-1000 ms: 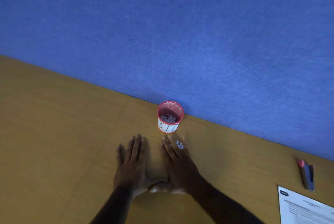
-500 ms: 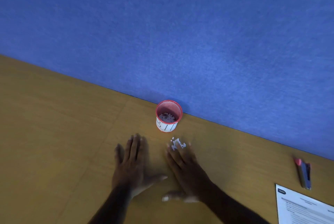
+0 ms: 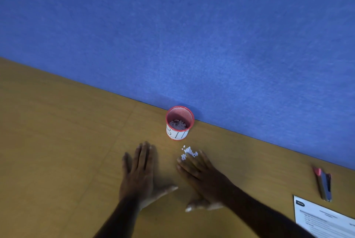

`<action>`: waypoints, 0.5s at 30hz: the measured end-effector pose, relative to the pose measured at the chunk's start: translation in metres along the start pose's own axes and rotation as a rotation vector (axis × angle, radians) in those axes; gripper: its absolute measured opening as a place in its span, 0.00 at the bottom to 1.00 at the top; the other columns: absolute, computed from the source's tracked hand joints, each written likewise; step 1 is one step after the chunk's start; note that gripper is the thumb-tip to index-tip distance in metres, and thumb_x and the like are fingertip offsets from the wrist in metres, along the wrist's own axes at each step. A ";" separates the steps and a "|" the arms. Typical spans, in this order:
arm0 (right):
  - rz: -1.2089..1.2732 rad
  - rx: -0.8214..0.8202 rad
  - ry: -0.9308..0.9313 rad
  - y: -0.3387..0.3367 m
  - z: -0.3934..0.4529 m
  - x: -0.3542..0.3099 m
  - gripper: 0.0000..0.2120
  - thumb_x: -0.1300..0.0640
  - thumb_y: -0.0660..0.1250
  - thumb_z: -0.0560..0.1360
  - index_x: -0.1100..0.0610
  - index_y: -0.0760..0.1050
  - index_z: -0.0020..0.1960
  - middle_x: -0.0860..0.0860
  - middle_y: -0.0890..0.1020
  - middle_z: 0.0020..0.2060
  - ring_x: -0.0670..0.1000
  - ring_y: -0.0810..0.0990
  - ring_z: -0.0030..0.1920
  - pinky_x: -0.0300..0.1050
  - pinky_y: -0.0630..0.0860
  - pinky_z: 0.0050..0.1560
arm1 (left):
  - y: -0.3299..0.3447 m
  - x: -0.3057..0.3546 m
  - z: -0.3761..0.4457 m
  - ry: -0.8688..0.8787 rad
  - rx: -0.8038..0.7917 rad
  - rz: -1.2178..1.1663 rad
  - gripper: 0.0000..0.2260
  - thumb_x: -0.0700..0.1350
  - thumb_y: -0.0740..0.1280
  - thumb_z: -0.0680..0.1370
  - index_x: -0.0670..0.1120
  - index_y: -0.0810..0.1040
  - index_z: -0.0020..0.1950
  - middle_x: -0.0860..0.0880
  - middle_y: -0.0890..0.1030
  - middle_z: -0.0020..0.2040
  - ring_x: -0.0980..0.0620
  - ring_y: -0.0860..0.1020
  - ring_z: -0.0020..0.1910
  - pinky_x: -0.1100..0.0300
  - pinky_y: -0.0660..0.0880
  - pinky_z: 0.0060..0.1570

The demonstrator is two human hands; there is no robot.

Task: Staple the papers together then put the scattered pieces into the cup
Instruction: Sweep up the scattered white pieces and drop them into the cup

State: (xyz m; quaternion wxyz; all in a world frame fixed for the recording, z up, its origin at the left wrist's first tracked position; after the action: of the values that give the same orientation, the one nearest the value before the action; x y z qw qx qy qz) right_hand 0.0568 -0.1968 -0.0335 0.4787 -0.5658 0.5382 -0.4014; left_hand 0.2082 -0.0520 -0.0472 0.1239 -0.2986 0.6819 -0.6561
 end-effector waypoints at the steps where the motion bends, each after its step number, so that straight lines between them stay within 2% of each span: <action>1: -0.011 0.002 0.013 0.000 0.004 0.003 0.52 0.22 0.50 0.71 0.59 0.50 0.80 0.54 0.49 0.81 0.60 0.44 0.80 0.72 0.47 0.74 | -0.001 0.000 0.000 0.000 0.001 0.003 0.62 0.85 0.52 0.61 0.40 0.56 0.80 0.41 0.56 0.82 0.42 0.57 0.80 0.32 0.52 0.75; 6: -0.021 0.052 0.104 -0.004 0.016 0.016 0.51 0.22 0.49 0.72 0.60 0.51 0.80 0.56 0.50 0.80 0.59 0.45 0.80 0.73 0.47 0.74 | 0.000 -0.001 0.000 0.009 -0.003 -0.001 0.62 0.85 0.51 0.62 0.40 0.57 0.80 0.41 0.57 0.81 0.41 0.57 0.80 0.32 0.52 0.74; 9: 0.004 0.173 0.126 -0.008 0.019 0.018 0.47 0.26 0.52 0.75 0.61 0.56 0.78 0.58 0.55 0.80 0.60 0.50 0.80 0.71 0.50 0.75 | 0.001 -0.002 0.000 0.006 -0.013 0.002 0.63 0.86 0.52 0.61 0.40 0.56 0.80 0.41 0.56 0.82 0.42 0.56 0.80 0.32 0.52 0.75; 11: 0.033 0.351 0.133 -0.013 0.021 0.019 0.37 0.35 0.58 0.78 0.63 0.66 0.74 0.60 0.65 0.76 0.61 0.60 0.77 0.66 0.56 0.75 | 0.000 -0.001 0.000 -0.001 -0.004 0.002 0.62 0.86 0.52 0.61 0.40 0.56 0.80 0.41 0.56 0.82 0.42 0.56 0.80 0.32 0.51 0.75; 13: 0.024 0.517 0.141 -0.018 0.026 0.022 0.24 0.48 0.64 0.78 0.64 0.75 0.67 0.61 0.76 0.68 0.62 0.71 0.71 0.60 0.64 0.74 | -0.002 0.000 0.000 -0.003 -0.002 0.004 0.62 0.86 0.52 0.62 0.40 0.56 0.80 0.41 0.56 0.82 0.42 0.56 0.80 0.33 0.51 0.75; 15: 0.009 0.538 0.147 -0.021 0.034 0.023 0.18 0.54 0.64 0.77 0.64 0.79 0.62 0.60 0.81 0.61 0.61 0.77 0.64 0.54 0.69 0.71 | -0.002 0.001 0.000 -0.003 -0.003 0.003 0.62 0.86 0.52 0.62 0.41 0.56 0.80 0.41 0.56 0.82 0.42 0.55 0.80 0.33 0.50 0.75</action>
State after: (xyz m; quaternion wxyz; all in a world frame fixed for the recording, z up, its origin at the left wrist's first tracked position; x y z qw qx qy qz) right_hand 0.0970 -0.2167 -0.0225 0.5732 -0.3853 0.4480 -0.5677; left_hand 0.2079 -0.0527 -0.0455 0.1256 -0.2988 0.6829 -0.6546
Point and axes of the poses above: each hand's wrist, its own z-axis towards the middle knuckle, its own y-axis out of the palm, x = y × z, the point moved 5 cm from there along z, towards the middle knuckle
